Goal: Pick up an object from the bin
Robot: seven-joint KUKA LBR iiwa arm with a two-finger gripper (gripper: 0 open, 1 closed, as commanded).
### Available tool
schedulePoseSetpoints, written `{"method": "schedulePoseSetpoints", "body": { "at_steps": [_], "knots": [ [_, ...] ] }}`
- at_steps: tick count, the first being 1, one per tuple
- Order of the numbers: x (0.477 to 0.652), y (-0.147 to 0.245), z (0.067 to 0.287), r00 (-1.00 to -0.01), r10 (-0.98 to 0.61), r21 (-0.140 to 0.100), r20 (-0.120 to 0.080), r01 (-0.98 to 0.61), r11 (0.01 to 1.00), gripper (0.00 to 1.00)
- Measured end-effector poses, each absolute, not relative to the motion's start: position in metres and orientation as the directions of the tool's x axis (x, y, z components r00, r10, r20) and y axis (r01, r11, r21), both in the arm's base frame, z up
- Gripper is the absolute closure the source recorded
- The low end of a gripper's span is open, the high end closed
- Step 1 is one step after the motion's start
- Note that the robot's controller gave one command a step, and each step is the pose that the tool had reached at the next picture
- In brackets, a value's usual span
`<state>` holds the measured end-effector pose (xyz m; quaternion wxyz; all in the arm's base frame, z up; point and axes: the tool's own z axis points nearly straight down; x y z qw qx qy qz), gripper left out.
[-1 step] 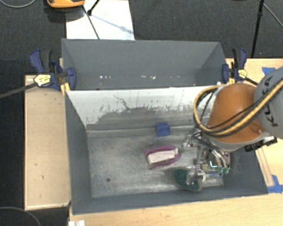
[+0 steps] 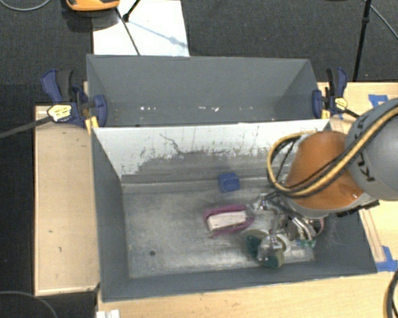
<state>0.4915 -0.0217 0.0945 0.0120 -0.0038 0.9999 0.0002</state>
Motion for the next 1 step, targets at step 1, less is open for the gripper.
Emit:
{"method": "schedulePoseSetpoints", "body": {
  "at_steps": [1],
  "knots": [
    [0.4791, -0.0786, 0.0959, -0.993, 0.122, 0.001, -0.001, 0.122, 0.993, 0.0]
  ]
}}
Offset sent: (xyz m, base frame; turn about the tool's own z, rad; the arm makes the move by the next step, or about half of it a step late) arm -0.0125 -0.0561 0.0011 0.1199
